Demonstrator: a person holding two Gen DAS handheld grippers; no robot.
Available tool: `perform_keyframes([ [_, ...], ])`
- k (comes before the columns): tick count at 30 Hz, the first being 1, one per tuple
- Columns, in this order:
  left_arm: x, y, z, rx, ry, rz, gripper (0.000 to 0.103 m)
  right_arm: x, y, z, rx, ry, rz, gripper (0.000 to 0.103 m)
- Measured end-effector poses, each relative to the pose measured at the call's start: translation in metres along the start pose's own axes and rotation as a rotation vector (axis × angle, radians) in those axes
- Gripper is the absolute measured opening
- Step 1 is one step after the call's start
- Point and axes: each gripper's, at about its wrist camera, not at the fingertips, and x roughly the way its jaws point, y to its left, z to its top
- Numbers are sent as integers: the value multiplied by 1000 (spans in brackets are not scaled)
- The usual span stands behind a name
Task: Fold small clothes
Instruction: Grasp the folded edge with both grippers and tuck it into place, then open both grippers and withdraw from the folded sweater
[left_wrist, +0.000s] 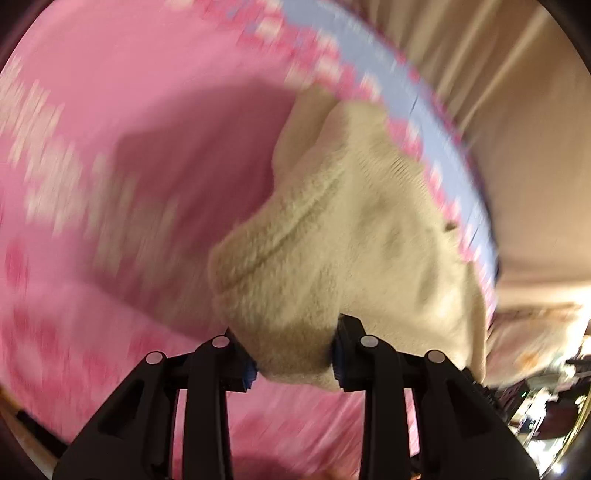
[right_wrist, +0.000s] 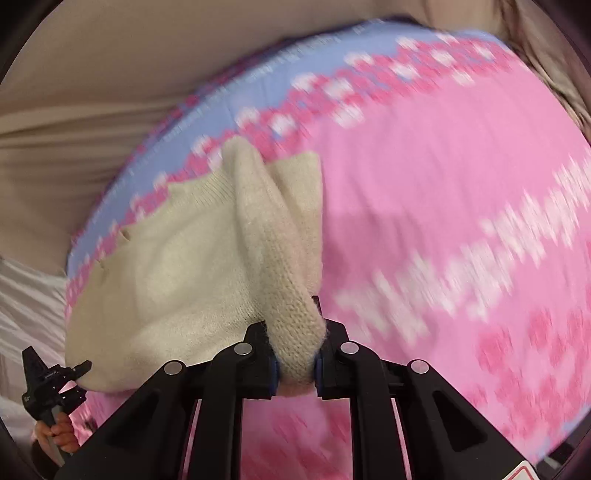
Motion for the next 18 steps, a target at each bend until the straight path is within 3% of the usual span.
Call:
perform_keyframes([
  [3,3,4,-27,54,0,87,38,11,-30,-36,9,82,-133,28],
  [4,-2,2,-28,57,-19,103,41,5,-39,-40,31,65,-155,34],
  [6,-25,-13,-21,66,-101,147,40,-14,-44,-32,72,-2,-164,34],
  [9,-60,-50,-5,130,-267,149,46,-43,-14,-3,-28,-124,-94,30],
  [11,-62,-70,12,174,-292,116,55,-38,20,17,-113,-122,-20,19],
  [13,-40,-101,26,255,-256,83,61,-15,51,29,-210,-68,10,12],
  [15,-4,-117,34,318,-208,148,60,30,75,41,-298,8,-3,11],
  [18,67,-124,57,339,-117,239,60,95,85,65,-358,65,-139,8],
])
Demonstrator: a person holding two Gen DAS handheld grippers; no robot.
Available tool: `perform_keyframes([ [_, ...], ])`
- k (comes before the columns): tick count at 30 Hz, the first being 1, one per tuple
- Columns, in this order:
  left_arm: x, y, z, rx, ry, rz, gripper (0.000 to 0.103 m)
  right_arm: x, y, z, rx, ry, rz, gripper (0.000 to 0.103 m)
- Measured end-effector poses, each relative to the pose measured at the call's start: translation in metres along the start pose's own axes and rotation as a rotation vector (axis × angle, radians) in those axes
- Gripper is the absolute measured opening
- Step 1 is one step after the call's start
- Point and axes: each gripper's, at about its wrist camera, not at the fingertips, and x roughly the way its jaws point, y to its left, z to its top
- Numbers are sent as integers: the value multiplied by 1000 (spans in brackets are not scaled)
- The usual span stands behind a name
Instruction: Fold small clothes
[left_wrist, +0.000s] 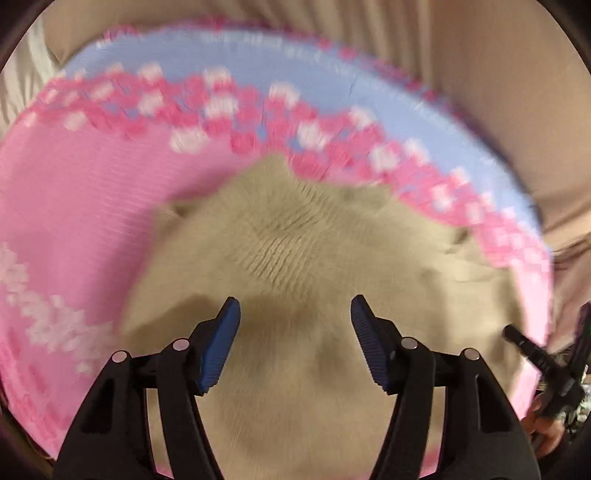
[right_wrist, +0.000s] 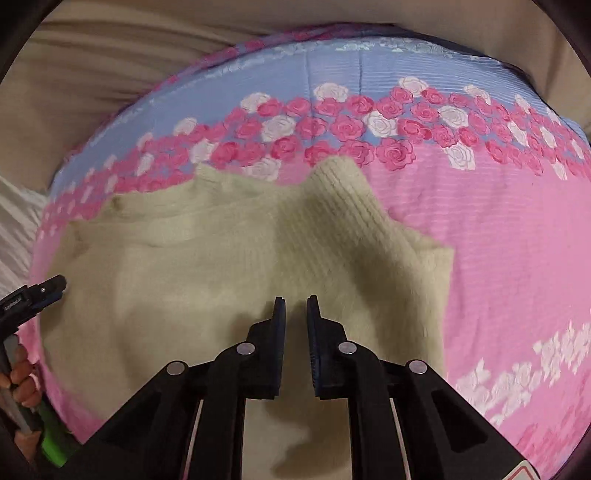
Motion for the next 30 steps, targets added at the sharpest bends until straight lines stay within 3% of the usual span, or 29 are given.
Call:
perform_keyframes([
  [1,10,3,0,10,-4,34,61,11,-6,10,7,-4,-29,0],
  [4,15,-11,8,76,-55,97,70,19,-27,33,132,8,37,0],
  [6,3,-15,15,76,-81,82,69,3,-23,35,131,-25,21,12],
  [9,-22,-5,18,36,-139,29,71,-28,1,17,72,-91,82,16],
  [13,-1,6,16,28,-81,86,70,-2,55,-2,-32,-8,193,8],
  [15,-2,11,14,-23,-90,70,69,21,89,-5,-143,28,159,8],
  [16,-7,12,11,-34,-106,56,69,35,107,2,-218,2,83,7],
  [19,-18,16,8,-30,-120,60,69,42,98,32,-118,4,60,6],
  [21,-32,24,3,-45,-136,23,70,23,102,36,-122,-22,113,18],
  [22,-42,29,-3,-48,-142,4,70,15,109,32,-151,-29,149,33],
  [23,-50,33,-8,-52,-151,-14,71,9,118,25,-188,-37,160,60],
  [24,-56,37,-11,-57,-162,-27,72,7,129,18,-239,-44,157,69],
  [25,-64,42,-18,-62,-174,-35,72,12,140,13,-291,-29,148,71],
  [27,-70,42,-24,-68,-183,-46,73,34,157,10,-341,23,94,66],
  [29,-74,43,-33,-70,-172,-52,73,52,161,12,-330,54,91,6],
  [30,-75,43,-39,-67,-164,-51,73,52,161,16,-309,35,97,4],
])
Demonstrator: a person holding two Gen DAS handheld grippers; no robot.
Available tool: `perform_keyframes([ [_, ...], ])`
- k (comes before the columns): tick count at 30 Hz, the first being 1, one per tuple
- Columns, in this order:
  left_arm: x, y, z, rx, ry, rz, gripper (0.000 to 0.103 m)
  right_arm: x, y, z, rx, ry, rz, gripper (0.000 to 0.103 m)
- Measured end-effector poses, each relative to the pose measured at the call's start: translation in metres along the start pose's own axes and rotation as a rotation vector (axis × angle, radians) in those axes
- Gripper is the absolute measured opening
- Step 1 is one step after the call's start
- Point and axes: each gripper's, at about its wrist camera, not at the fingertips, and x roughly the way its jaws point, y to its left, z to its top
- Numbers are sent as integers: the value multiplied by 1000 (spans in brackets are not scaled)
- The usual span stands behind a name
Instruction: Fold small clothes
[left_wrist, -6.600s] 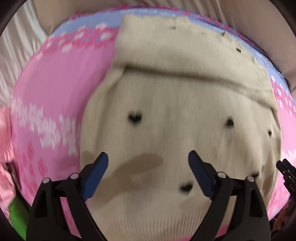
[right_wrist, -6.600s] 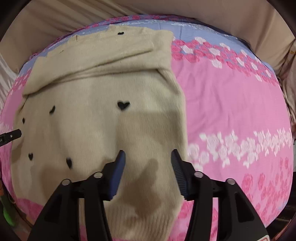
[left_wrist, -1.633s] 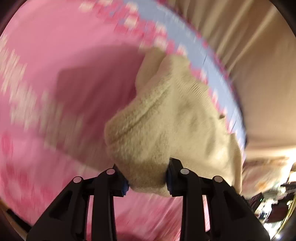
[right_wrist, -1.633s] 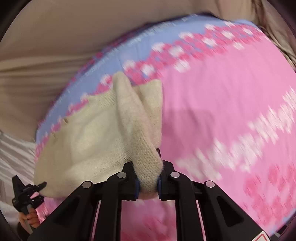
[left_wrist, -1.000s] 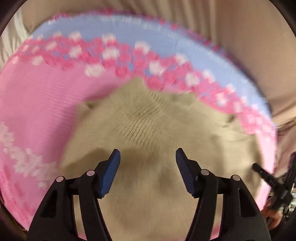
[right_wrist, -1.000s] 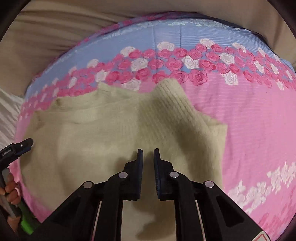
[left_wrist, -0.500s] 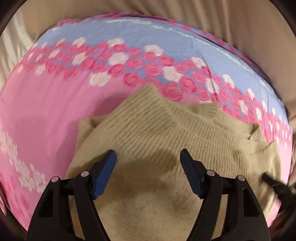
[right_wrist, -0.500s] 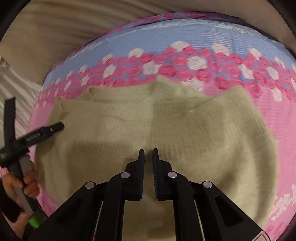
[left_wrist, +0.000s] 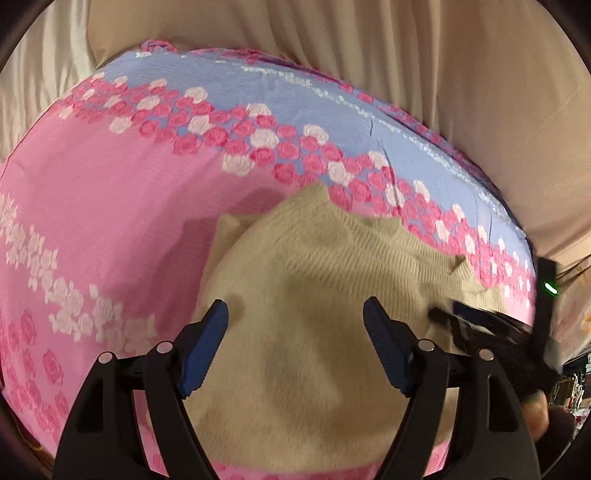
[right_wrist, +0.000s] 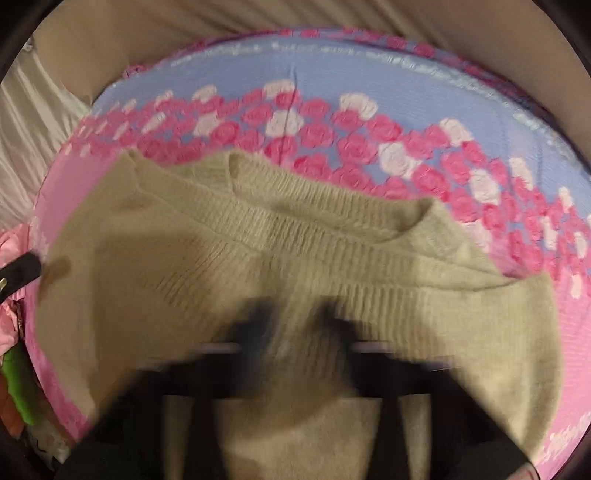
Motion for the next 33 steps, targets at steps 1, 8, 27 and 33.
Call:
perform_keyframes([
  [1,-2,0,-3,3,2,-1,73,-9,1,6,8,-44,4,4],
  [8,3,5,-20,18,12,11,77,23,-1,34,-33,-12,-35,7],
  [27,78,4,52,61,-39,246,78,-95,-118,-61,236,-88,-184,28],
  [33,84,9,65,24,24,236,78,-127,-164,-83,402,-132,-197,22],
])
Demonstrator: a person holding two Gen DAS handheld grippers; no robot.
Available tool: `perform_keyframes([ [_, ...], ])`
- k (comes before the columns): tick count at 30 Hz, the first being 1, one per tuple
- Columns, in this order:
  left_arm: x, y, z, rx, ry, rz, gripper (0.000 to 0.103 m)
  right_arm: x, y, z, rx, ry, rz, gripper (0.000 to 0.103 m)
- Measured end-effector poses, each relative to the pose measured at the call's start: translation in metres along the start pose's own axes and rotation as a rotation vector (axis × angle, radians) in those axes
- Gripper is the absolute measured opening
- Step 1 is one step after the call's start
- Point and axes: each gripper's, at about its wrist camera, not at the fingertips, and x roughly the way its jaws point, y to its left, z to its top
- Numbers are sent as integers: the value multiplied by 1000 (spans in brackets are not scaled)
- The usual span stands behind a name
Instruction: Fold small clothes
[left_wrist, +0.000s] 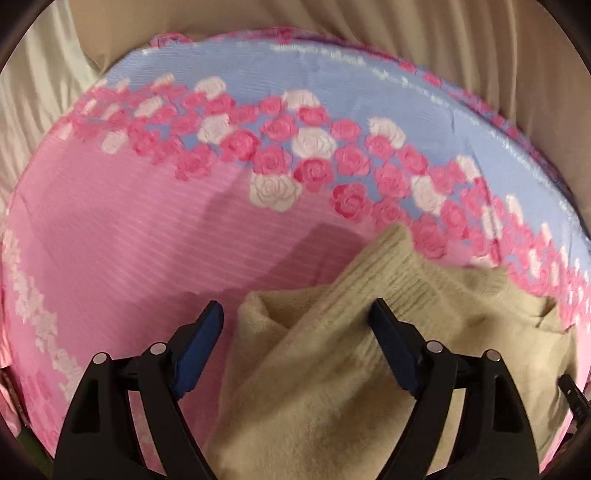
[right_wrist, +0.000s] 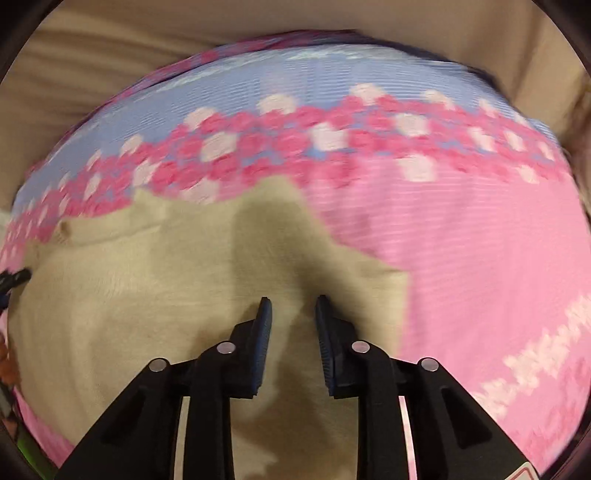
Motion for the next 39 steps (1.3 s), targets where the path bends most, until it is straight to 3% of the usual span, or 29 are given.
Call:
perform_keyframes([
  [3,-26,-6,-9,38,-40,8,78,-24,0,-11,-4,-35,7,26],
  [6,-46,-8,-24,41,-29,-8,78,10,8,-29,-25,52,-43,25],
  [7,-50,-10,-29,42,-21,-12,78,16,5,-37,-19,70,-59,19],
  [10,-58,-12,-46,61,-5,-14,78,-8,6,-39,22,18,-46,19],
  [16,-63,-10,-77,82,25,-19,78,-25,1,-72,3,-2,-87,28],
  [18,-65,-8,-85,99,29,-16,78,-31,-9,-86,45,-13,-76,39],
  [19,-66,-7,-88,100,31,-15,79,-25,-9,-91,49,-12,-84,49],
  [22,-65,1,-101,82,55,-28,85,-1,-19,-98,56,34,-87,50],
  [26,-62,24,-118,20,104,-78,85,-16,-27,-101,128,13,-62,50],
  [29,-61,62,-133,-126,136,-166,88,-36,-24,-98,133,-26,-54,50],
  [33,-48,98,-156,-272,189,-163,89,-52,-14,-102,137,-43,-14,51],
  [36,-41,102,-163,-338,208,-212,89,-54,2,-108,104,-27,-6,53],
  [39,-37,92,-162,-339,213,-232,89,-49,16,-112,66,-5,0,54],
])
